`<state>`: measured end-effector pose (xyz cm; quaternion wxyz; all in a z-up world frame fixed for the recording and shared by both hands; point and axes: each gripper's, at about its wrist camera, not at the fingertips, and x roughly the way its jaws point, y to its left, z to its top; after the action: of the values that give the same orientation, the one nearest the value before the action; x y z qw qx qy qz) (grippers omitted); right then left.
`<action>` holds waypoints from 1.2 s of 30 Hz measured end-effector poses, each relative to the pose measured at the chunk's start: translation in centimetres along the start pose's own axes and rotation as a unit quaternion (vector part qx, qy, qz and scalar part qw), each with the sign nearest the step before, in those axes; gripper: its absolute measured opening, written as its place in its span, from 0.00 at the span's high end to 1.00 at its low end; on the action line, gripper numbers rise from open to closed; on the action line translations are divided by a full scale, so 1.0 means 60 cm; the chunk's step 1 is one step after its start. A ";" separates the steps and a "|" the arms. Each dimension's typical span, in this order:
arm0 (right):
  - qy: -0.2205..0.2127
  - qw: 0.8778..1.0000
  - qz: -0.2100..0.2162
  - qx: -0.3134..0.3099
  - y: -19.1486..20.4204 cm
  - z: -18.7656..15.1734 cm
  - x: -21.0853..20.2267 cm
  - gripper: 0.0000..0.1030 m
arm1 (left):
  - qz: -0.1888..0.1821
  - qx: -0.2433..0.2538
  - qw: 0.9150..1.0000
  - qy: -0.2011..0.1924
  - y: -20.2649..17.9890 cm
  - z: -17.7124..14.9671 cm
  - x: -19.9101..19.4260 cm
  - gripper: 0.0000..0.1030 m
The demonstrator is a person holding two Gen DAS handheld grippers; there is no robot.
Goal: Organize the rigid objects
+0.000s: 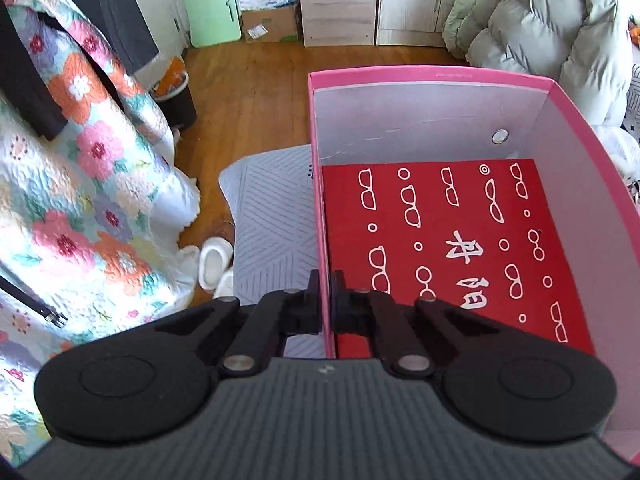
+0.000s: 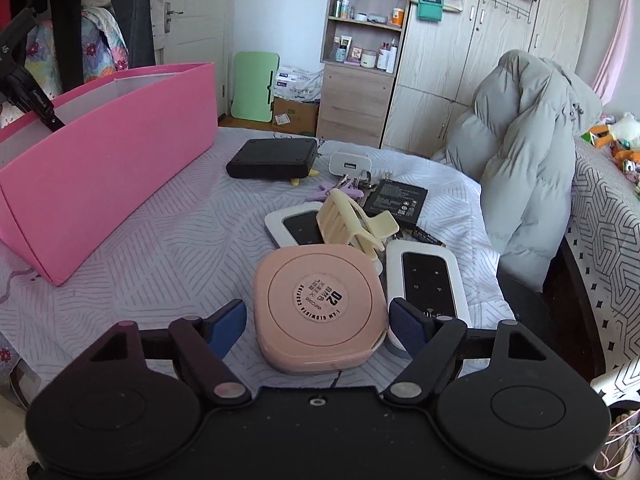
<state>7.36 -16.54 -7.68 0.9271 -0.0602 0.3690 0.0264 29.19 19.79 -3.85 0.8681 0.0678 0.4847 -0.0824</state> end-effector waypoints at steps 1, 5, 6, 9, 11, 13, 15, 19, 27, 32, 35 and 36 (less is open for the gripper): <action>0.004 1.000 -0.004 0.007 -0.002 -0.001 0.004 0.21 | 0.002 0.001 1.000 -0.004 -0.001 0.000 -0.001 0.97; -0.006 1.000 -0.004 -0.001 0.001 -0.004 0.006 0.24 | -0.004 -0.009 1.000 -0.016 0.004 -0.003 -0.001 0.97; -0.008 1.000 -0.006 0.000 0.001 -0.004 0.006 0.23 | -0.002 -0.007 1.000 -0.019 0.003 -0.004 -0.002 0.97; -0.012 1.000 -0.004 0.000 0.002 -0.001 0.005 0.24 | -0.001 -0.014 1.000 -0.026 0.005 -0.006 -0.006 0.98; -0.017 1.000 0.002 0.005 0.000 0.001 0.000 0.24 | -0.002 -0.016 0.999 -0.032 0.004 -0.008 -0.011 0.98; -0.022 1.000 0.004 0.007 0.000 0.003 -0.005 0.24 | -0.006 -0.019 0.999 -0.035 0.002 -0.008 -0.016 0.98; -0.025 1.000 0.001 0.002 0.001 0.006 -0.008 0.24 | -0.007 -0.014 0.999 -0.036 -0.008 -0.007 -0.018 0.98; -0.030 1.000 0.000 -0.003 0.001 0.013 -0.017 0.24 | -0.017 -0.005 0.999 -0.036 -0.034 -0.010 -0.023 0.98; -0.056 0.998 0.008 -0.013 -0.007 0.040 -0.045 0.24 | -0.015 -0.023 1.000 -0.013 -0.060 -0.024 -0.040 0.98; -0.066 0.996 0.063 0.018 -0.016 0.076 -0.060 0.24 | -0.016 -0.049 0.999 0.008 -0.068 -0.043 -0.042 0.98; -0.078 0.993 0.090 0.003 -0.007 0.098 -0.073 0.24 | -0.006 -0.055 0.998 0.013 -0.075 -0.048 -0.049 0.98; -0.080 0.992 0.100 -0.002 -0.003 0.106 -0.077 0.24 | -0.004 -0.056 0.998 0.014 -0.078 -0.050 -0.052 0.98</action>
<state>8.37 -15.93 0.08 0.9462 -0.0228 0.2981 0.1241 24.12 16.07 -2.90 0.8634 0.0187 0.5009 -0.0575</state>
